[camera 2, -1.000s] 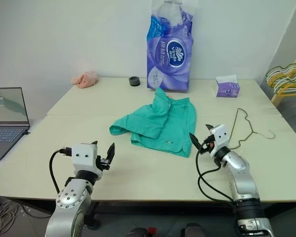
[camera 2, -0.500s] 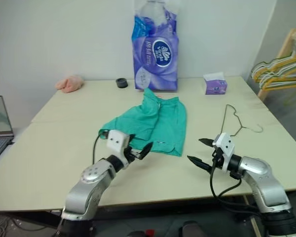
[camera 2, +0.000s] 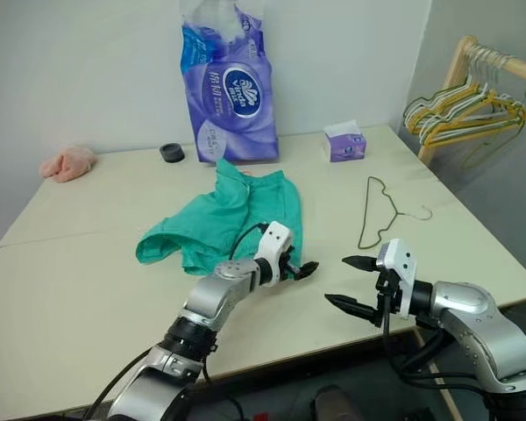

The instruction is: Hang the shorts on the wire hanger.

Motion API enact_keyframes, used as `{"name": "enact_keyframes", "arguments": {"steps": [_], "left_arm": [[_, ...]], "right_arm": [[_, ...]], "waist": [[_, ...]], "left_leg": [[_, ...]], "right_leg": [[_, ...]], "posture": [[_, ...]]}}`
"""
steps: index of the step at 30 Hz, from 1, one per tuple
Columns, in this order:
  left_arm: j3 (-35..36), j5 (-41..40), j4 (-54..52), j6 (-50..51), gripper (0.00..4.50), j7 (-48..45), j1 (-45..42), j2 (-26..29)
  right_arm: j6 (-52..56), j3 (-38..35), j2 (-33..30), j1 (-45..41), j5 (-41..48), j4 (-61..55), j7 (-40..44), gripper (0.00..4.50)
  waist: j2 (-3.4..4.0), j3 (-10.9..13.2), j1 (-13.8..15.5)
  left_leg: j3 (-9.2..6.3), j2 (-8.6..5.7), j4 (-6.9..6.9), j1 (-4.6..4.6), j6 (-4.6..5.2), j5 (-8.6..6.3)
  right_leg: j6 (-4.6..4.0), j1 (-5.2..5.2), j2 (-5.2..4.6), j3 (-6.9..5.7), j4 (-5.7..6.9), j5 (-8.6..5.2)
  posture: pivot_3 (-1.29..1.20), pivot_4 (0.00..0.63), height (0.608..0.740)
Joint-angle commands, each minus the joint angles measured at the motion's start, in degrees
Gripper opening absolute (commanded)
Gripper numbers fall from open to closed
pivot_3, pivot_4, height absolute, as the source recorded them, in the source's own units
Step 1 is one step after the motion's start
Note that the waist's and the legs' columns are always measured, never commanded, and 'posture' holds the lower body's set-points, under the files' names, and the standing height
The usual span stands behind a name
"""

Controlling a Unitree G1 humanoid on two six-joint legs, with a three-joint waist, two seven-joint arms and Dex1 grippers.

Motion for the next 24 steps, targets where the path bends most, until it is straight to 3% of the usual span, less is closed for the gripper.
{"name": "enact_keyframes", "arguments": {"steps": [1, 4, 7, 13, 19, 24], "left_arm": [[1.1, 0.8, -0.4, 0.9, 4.47, 1.1, -0.5, 0.3], [1.5, 0.9, -1.0, 1.7, 4.47, 1.3, 0.7, 0.9], [2.2, 0.5, -2.5, 3.2, 3.84, 1.4, 2.5, 1.4], [6.3, -2.5, -7.1, 8.1, 1.96, 2.0, 5.7, 1.1], [8.3, -4.9, -13.6, 11.6, 0.1, -0.8, 9.5, 4.8], [11.9, -11.0, -25.4, 16.6, 0.03, -6.3, 17.7, 11.9]], "right_arm": [[-0.4, -2.1, -0.1, -0.7, 1.5, -1.2, 0.1, 4.5], [-0.7, -2.2, -0.2, -0.6, 1.6, -0.9, 0.3, 4.5], [-0.2, -2.2, -0.1, -1.1, 2.5, -0.7, 0.8, 4.5], [1.6, -2.0, -0.7, -3.8, 4.6, 0.1, 2.2, 4.5], [1.5, -0.9, -1.1, -6.6, 4.4, 1.8, 3.6, 4.5], [-0.7, 2.4, -0.7, -9.7, 1.7, 4.5, 5.8, 4.5]], "waist": [[0.0, 0.0, -0.5], [0.0, 0.0, -1.0], [0.0, 0.0, -1.3], [0.03, 0.0, -1.4], [0.05, 0.0, -1.2], [0.09, -0.1, -1.2]], "left_leg": [[-0.03, 0.0, 0.0, 0.0, 0.0, -0.01], [-0.12, 0.0, 0.0, 0.01, -0.01, -0.03], [-0.15, 0.01, -0.01, 0.02, -0.01, -0.04], [-0.18, 0.03, 0.0, 0.05, 0.01, -0.11], [-0.18, 0.02, 0.01, 0.06, 0.01, -0.11], [-0.19, 0.05, 0.0, 0.07, 0.0, -0.12]], "right_leg": [[0.01, 0.0, -0.01, 0.01, 0.0, -0.01], [0.03, 0.03, -0.02, -0.02, 0.0, -0.02], [0.04, 0.03, -0.02, -0.03, 0.0, -0.02], [0.06, 0.05, -0.01, -0.04, 0.02, -0.04], [0.06, 0.07, -0.01, -0.02, 0.01, -0.04], [0.06, 0.04, -0.01, -0.01, 0.07, -0.04]], "posture": [[-0.41, 0.035, 0.74], [-0.4, 0.037, 0.74], [-0.4, 0.037, 0.74], [-0.39, 0.039, 0.74], [-0.38, 0.034, 0.74], [-0.31, 0.026, 0.74]]}}
